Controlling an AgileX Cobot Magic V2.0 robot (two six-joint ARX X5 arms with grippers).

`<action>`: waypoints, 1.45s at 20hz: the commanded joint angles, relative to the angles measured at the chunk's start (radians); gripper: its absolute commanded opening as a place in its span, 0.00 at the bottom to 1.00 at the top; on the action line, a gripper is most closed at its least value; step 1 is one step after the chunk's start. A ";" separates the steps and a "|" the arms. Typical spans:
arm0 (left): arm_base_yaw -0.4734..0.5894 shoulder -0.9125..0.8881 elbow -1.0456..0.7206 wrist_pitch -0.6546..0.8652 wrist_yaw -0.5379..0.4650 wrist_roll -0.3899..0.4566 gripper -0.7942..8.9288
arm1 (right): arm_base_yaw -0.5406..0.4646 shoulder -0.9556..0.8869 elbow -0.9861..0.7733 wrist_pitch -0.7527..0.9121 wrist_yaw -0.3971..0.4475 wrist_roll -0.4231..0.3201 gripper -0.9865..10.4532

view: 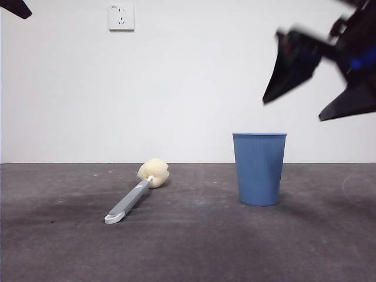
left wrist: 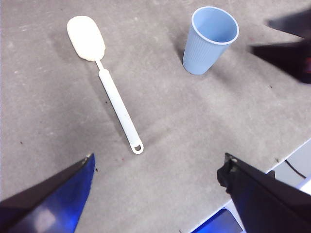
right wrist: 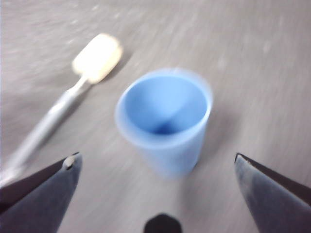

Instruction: Pick up the cup brush,pick up the cup,insert the brush into the cup,clean the cup,put the cup brush back,put the cup back to the fixed position on the table

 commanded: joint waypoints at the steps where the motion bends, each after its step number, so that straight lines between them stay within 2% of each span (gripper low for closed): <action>1: 0.002 -0.002 -0.006 -0.009 -0.003 0.014 0.53 | 0.031 -0.140 0.050 -0.224 -0.087 0.121 0.58; 3: 0.002 -0.002 -0.006 -0.011 -0.002 0.029 0.53 | 0.068 -0.223 0.105 -0.373 -0.126 0.134 0.58; 6: 0.002 -0.002 -0.006 -0.028 0.003 0.032 0.53 | 0.114 -0.293 0.195 -0.567 -0.126 0.134 0.56; 8: 0.002 -0.002 -0.006 -0.045 0.003 0.035 0.48 | 0.129 -0.314 0.246 -0.665 -0.126 0.134 0.43; 10: 0.002 -0.002 -0.006 -0.057 0.003 0.035 0.17 | 0.138 -0.327 0.268 -0.727 -0.126 0.134 0.20; 11: 0.002 -0.002 -0.006 -0.062 0.003 0.036 0.07 | 0.140 -0.335 0.268 -0.749 -0.125 0.132 0.07; 27: 0.002 -0.003 -0.006 -0.050 -0.011 0.038 0.08 | 0.139 -0.335 0.268 -0.793 -0.121 0.126 0.09; 29: 0.013 -0.028 -0.006 -0.031 -0.041 0.081 0.08 | 0.139 -0.335 0.268 -0.793 -0.121 0.126 0.09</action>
